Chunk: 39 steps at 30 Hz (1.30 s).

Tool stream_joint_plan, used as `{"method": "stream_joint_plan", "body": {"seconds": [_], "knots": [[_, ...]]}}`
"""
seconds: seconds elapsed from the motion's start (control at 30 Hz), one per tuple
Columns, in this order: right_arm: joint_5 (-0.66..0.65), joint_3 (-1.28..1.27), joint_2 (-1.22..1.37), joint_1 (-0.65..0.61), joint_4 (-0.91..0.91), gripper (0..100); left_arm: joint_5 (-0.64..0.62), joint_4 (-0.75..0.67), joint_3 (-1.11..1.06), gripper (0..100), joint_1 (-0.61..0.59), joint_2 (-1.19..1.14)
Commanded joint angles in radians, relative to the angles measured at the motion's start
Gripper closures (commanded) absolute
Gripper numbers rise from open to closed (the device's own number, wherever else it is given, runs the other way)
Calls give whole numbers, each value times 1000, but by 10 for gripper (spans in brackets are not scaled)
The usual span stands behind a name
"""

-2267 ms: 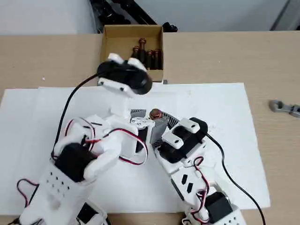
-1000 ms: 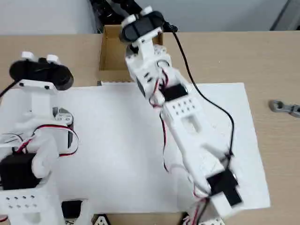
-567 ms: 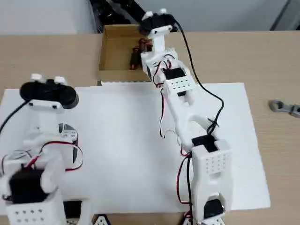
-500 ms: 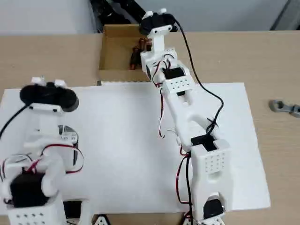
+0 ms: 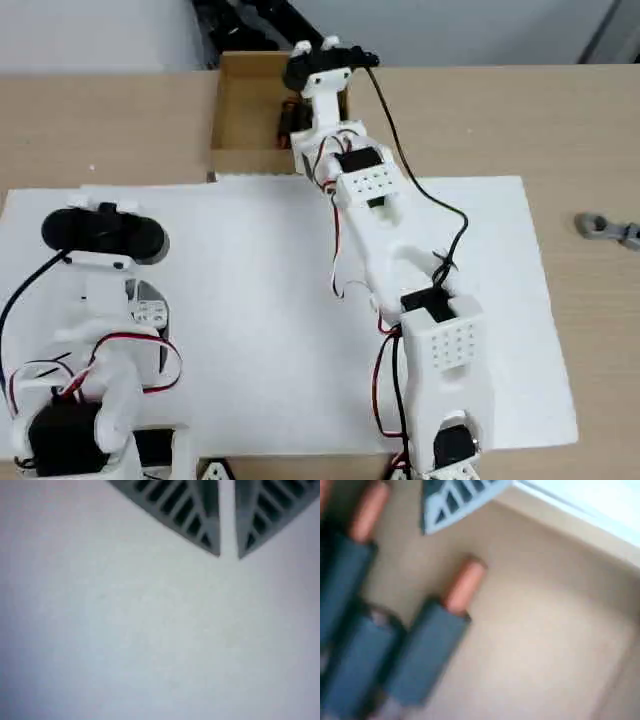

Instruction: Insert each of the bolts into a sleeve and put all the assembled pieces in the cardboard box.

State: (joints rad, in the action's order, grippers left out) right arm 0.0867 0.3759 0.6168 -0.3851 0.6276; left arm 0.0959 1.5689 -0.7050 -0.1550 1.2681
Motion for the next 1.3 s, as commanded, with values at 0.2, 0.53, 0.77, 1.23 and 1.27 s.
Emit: {"method": "stream_joint_plan", "body": {"seconds": [0.2, 0.53, 0.77, 1.23, 1.27], "knots": [[44, 57, -162, -7, 151, 946, 6, -28, 4, 994, -3, 5], [51, 52, -417, -4, 460, 990, 6, -29, 5, 994, -3, 5], [51, 52, -656, -4, 602, 990, 6, -29, 5, 994, -3, 5], [135, 52, -1210, -2, 923, 994, 6, -43, 1, 994, -3, -2], [135, 52, -1248, -2, 938, 994, 6, -54, -7, 994, -3, -2]]}}
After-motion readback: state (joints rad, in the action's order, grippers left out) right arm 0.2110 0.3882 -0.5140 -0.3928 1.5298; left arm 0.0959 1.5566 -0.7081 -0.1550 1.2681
